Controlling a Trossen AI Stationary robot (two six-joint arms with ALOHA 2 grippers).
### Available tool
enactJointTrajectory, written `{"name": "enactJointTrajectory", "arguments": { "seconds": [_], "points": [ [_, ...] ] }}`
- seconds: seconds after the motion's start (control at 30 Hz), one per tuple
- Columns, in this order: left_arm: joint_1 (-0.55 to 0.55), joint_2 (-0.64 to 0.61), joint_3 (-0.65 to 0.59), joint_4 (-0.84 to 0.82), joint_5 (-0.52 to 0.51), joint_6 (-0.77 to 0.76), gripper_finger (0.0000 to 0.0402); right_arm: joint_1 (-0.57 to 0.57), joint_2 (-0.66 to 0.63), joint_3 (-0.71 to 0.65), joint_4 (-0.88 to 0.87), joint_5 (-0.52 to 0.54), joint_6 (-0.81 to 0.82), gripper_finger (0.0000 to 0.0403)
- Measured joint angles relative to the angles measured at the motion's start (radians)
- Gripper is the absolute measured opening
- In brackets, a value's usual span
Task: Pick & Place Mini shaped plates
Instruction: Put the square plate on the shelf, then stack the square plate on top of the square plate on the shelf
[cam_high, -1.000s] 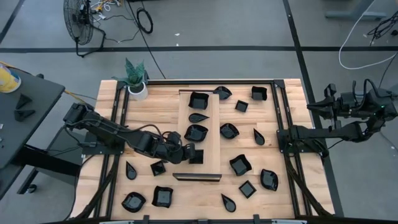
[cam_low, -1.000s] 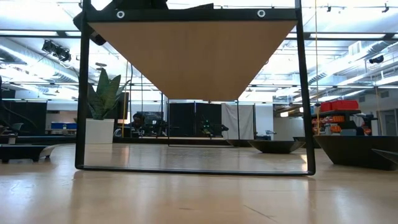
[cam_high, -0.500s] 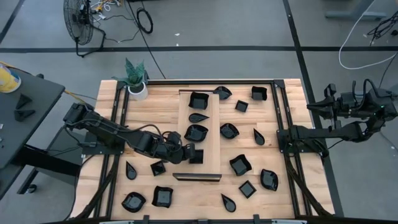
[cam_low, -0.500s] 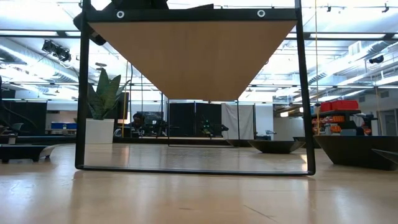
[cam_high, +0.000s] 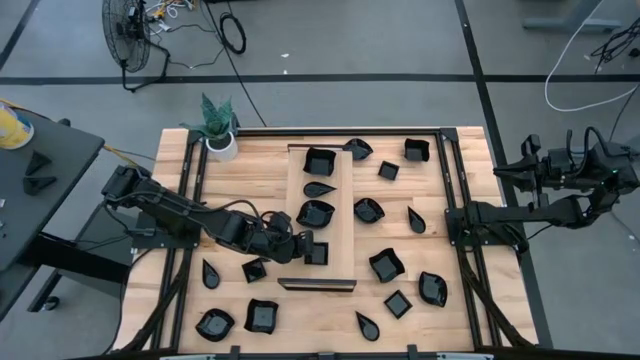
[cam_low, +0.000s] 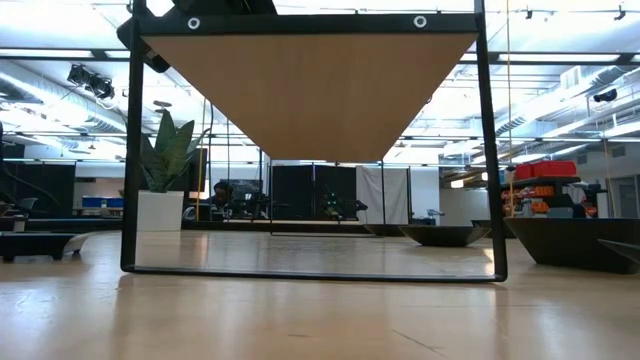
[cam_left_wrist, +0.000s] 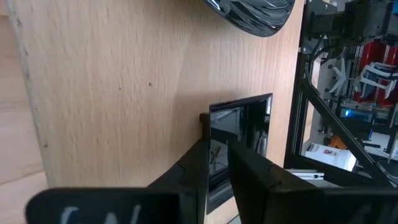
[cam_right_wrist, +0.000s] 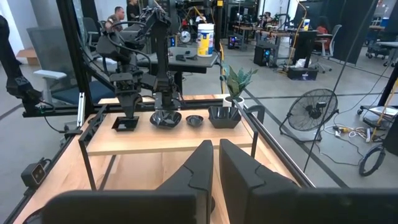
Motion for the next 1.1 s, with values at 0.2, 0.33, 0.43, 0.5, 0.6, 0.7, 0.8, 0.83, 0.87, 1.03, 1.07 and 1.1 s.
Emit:
{"name": "enactJointTrajectory", "arguments": {
  "seconds": [0.2,0.33,0.43,0.5,0.6,0.7,0.8,0.83,0.87,1.03,1.07,1.1],
  "points": [
    [-0.001,0.000,0.000,0.000,0.000,-0.001,0.0069,0.000,0.000,0.000,0.000,0.000,0.000,0.0034],
    [-0.001,0.000,0.000,-0.001,-0.003,-0.001,0.0069,0.000,0.000,0.000,0.000,0.000,0.000,0.0034],
    [-0.001,0.000,0.000,-0.016,-0.005,-0.001,0.0069,0.000,0.000,0.000,0.000,0.000,0.000,0.0034],
    [-0.001,0.000,0.000,-0.028,-0.005,-0.003,0.0069,0.000,0.000,0.000,0.000,0.000,0.000,0.0034],
    [-0.001,-0.001,0.000,-0.044,-0.006,-0.019,0.0069,0.000,0.000,0.000,0.000,0.000,0.000,0.0034],
    [-0.001,-0.001,0.000,-0.045,-0.007,-0.019,0.0069,0.000,0.000,0.000,0.000,0.000,0.000,0.0034],
    [-0.001,-0.001,0.000,-0.046,-0.007,-0.018,0.0069,0.000,0.000,0.000,0.000,0.000,0.000,0.0034],
    [-0.001,-0.003,0.000,-0.046,-0.007,-0.018,0.0069,0.000,0.000,0.000,0.000,0.000,0.000,0.0034],
    [-0.001,-0.006,0.000,-0.049,-0.007,-0.018,0.0069,0.000,0.000,0.000,0.000,0.000,0.000,0.0034],
    [0.000,-0.021,-0.001,-0.073,-0.021,-0.013,0.0069,0.000,0.000,0.000,0.000,0.000,0.000,0.0034],
    [0.000,-0.026,-0.001,-0.071,-0.023,-0.012,0.0069,0.000,0.000,0.000,0.000,0.000,0.000,0.0034],
    [0.000,-0.032,0.000,-0.066,-0.025,-0.010,0.0069,0.000,0.000,0.000,0.000,0.000,0.000,0.0034]
  ]
}}
